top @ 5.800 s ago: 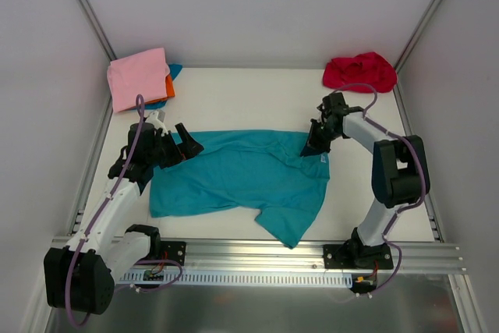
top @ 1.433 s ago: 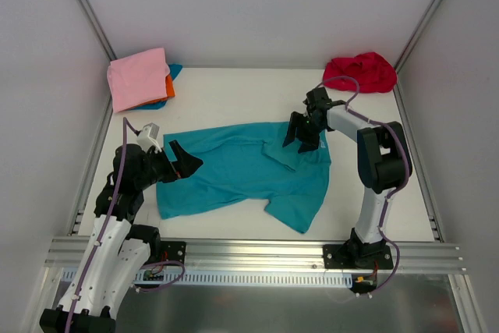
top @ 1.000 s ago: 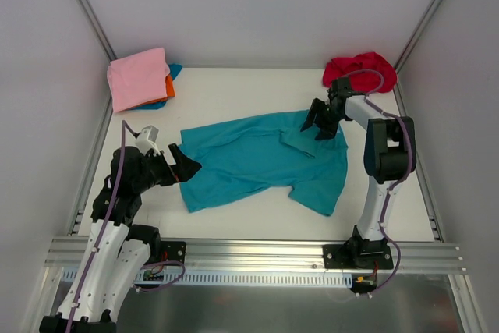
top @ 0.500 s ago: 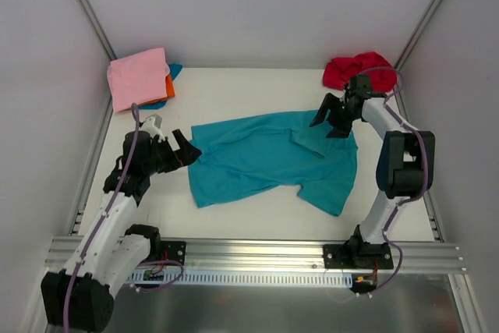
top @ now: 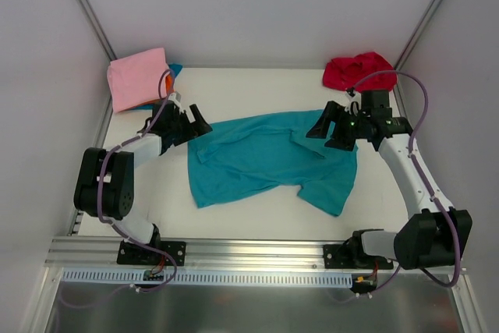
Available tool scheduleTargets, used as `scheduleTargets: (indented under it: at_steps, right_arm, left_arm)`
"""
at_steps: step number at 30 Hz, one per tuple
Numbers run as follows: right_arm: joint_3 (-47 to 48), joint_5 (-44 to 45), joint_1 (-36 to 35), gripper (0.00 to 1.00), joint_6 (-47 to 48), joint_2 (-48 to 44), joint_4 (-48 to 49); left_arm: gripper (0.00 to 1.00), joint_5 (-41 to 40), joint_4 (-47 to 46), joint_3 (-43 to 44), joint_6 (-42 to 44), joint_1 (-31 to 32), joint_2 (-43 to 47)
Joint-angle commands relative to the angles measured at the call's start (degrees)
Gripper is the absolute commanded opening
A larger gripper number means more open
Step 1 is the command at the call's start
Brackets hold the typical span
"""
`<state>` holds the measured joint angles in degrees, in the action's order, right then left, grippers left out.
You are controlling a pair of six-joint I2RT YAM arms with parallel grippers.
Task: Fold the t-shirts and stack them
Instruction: Fold the flattened tshirt in 1/3 of the way
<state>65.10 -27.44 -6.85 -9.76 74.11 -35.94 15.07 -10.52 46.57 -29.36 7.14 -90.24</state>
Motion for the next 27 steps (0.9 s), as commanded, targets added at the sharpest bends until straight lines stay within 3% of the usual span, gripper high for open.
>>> scheduleTargets:
  at_steps: [1, 10, 27]
  right_arm:
    - [-0.5, 0.0, 0.0, 0.84, 2.3, -2.8, -4.1]
    - [-1.0, -0.6, 0.0, 0.84, 2.6, -2.5, -4.7]
    - [-2.1, -0.7, 0.0, 0.85, 2.6, -0.9, -3.0]
  left_arm:
    - [0.92, 1.6, -5.0, 4.3, 0.9, 0.3, -3.4]
    - [0.91, 1.3, -1.5, 9.2, 2.8, 0.5, -10.1]
    - [0.92, -3.0, 2.9, 6.6, 4.7, 0.5, -9.5]
